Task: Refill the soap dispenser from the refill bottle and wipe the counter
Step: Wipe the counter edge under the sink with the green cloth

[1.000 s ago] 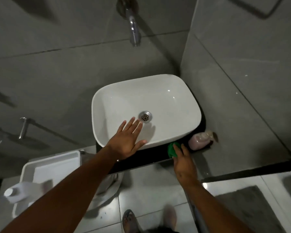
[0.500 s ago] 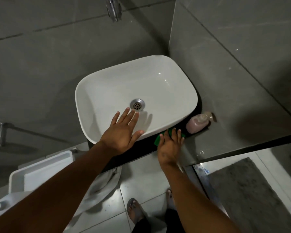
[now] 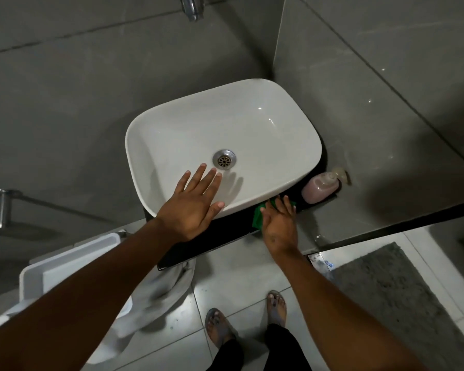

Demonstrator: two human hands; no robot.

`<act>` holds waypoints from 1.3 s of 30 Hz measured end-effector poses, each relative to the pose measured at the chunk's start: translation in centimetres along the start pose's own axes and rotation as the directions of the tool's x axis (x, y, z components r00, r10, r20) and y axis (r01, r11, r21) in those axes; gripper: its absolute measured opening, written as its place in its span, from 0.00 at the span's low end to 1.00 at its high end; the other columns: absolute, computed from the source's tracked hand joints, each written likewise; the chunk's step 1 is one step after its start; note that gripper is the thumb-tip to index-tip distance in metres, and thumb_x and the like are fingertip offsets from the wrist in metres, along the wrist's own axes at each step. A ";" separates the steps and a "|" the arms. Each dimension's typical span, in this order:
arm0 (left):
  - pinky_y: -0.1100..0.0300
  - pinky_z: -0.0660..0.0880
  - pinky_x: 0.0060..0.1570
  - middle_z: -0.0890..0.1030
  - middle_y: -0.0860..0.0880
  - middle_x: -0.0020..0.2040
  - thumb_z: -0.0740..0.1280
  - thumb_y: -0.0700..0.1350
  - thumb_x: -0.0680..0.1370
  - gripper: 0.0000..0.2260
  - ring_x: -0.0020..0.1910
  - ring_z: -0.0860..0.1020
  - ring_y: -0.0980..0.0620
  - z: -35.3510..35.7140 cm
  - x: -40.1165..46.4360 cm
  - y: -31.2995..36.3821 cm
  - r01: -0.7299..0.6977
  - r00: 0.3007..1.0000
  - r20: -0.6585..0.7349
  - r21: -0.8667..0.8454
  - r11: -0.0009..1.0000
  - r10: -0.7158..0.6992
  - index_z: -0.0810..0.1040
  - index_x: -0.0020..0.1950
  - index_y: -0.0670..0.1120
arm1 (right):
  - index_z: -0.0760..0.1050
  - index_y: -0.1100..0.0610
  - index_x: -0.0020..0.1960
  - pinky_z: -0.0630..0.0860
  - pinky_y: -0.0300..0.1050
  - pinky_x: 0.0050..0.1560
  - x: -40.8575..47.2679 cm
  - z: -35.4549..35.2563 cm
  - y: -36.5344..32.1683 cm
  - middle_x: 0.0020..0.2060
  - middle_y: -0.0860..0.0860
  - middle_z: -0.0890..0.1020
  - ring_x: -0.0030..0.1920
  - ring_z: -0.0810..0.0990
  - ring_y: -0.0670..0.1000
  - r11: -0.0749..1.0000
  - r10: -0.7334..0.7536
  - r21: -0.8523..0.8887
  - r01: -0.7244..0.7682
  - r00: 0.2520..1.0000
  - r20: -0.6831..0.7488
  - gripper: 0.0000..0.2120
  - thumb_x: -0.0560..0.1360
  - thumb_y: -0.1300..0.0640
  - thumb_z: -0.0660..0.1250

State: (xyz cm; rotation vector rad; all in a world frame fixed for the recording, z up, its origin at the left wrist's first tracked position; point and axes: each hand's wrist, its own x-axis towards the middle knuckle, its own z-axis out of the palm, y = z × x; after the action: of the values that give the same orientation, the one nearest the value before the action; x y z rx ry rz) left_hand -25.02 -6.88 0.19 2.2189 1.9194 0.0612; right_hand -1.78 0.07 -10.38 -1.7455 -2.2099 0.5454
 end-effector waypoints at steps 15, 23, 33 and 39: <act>0.41 0.54 0.78 0.65 0.40 0.80 0.41 0.61 0.84 0.33 0.81 0.57 0.39 -1.9 -3.9 -9.7 -0.124 0.991 0.078 0.252 0.960 0.107 0.62 0.81 0.43 | 0.81 0.62 0.60 0.68 0.67 0.68 -3.6 2.2 -1.8 0.63 0.64 0.79 0.68 0.72 0.69 0.984 -0.160 -0.082 0.161 0.987 0.024 0.25 0.79 0.49 0.51; 0.39 0.53 0.78 0.66 0.41 0.79 0.41 0.61 0.84 0.32 0.81 0.58 0.39 -1.2 -3.7 -10.7 -0.137 0.990 0.001 0.255 0.957 0.141 0.65 0.79 0.44 | 0.79 0.59 0.64 0.65 0.66 0.71 -7.2 6.3 -9.5 0.64 0.61 0.79 0.69 0.71 0.67 0.931 -0.338 -0.125 0.343 0.939 0.055 0.20 0.80 0.52 0.56; 0.39 0.53 0.78 0.65 0.40 0.80 0.42 0.62 0.83 0.33 0.81 0.57 0.38 -1.2 -4.1 -10.4 -0.085 0.995 -0.030 0.215 0.973 0.093 0.63 0.80 0.44 | 0.79 0.58 0.63 0.69 0.60 0.70 -11.3 8.9 -15.2 0.64 0.59 0.79 0.69 0.73 0.62 0.748 -0.653 -0.003 0.664 0.737 0.175 0.19 0.77 0.48 0.66; 0.39 0.53 0.78 0.66 0.41 0.79 0.42 0.61 0.83 0.32 0.81 0.57 0.38 -1.0 -4.2 -10.1 -0.036 0.998 -0.043 0.212 0.977 0.046 0.63 0.80 0.44 | 0.78 0.55 0.65 0.66 0.58 0.73 -10.9 8.1 -13.3 0.68 0.55 0.77 0.74 0.66 0.58 0.832 -0.551 0.043 0.553 0.814 0.184 0.19 0.79 0.47 0.63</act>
State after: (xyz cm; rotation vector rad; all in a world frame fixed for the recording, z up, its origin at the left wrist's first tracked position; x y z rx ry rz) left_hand -35.64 -9.50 -0.19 2.4122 1.9888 -0.0890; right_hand -14.31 -14.20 -11.36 -0.9886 -2.6939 0.5651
